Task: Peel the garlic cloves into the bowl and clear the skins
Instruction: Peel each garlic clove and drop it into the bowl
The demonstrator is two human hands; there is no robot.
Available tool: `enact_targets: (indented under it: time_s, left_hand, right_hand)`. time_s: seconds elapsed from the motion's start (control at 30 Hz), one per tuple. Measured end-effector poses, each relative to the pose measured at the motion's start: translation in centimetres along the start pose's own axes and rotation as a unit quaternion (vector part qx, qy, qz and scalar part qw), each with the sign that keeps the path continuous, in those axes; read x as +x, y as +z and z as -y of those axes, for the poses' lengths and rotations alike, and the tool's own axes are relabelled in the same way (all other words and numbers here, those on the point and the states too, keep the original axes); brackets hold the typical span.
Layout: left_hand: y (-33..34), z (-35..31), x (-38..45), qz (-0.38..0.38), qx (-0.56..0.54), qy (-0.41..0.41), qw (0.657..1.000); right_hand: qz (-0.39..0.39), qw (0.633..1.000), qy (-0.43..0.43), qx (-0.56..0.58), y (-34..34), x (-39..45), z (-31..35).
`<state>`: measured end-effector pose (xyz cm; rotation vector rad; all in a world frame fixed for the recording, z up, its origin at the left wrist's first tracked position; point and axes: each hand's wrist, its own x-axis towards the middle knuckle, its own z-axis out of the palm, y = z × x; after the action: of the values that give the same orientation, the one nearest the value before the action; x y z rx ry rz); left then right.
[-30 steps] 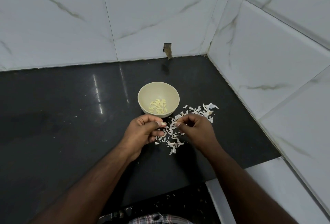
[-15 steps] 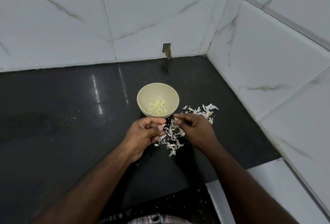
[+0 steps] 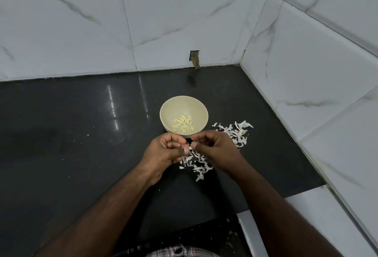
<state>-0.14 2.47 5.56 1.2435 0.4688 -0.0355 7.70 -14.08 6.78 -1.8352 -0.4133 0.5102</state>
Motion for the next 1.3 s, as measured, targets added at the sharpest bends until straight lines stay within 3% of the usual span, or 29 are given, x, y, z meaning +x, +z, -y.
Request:
enact_targets:
  time_s: [0.1,0.3,0.5,0.67,0.8,0.93,1.13,1.3]
  left_hand:
    - [-0.2,0.1,0.1,-0.009,0.030,0.009,0.999]
    - [-1.2,0.9,0.4,-0.049,0.164,0.029,0.985]
    - [-2.5,1.6,0.5,-0.050,0.355,0.061,0.931]
    - [-2.4,1.6,0.0,-0.036,0.464,0.067,0.883]
    - [-1.9,1.8,0.2,-0.004,0.513,0.042,0.857]
    - [-1.3,2.0,0.3,0.000,0.548,0.056,0.835]
    - [-1.0,2.4,0.2,-0.012,0.553,0.079,0.829]
    - [-1.3,2.2,0.1,-0.027,0.525,0.068,0.848]
  right_hand:
    - [0.003,1.000,-0.006,-0.009,-0.1,0.1,0.4]
    - [-0.101,0.993,-0.045,-0.033,-0.5,2.3,1.9]
    - [-0.138,0.971,-0.083,-0.178,0.7,4.4,2.8]
    - [-0.145,0.974,-0.081,-0.156,-0.1,3.2,2.6]
    - [-0.044,0.981,-0.033,-0.184,-0.2,1.4,0.4]
    - [0.058,0.932,-0.018,-0.358,1.0,0.8,-2.3]
    - [0.080,0.895,-0.033,-0.438,2.1,0.9,-2.9]
    - [0.045,0.910,-0.031,-0.410,1.5,0.9,-2.3]
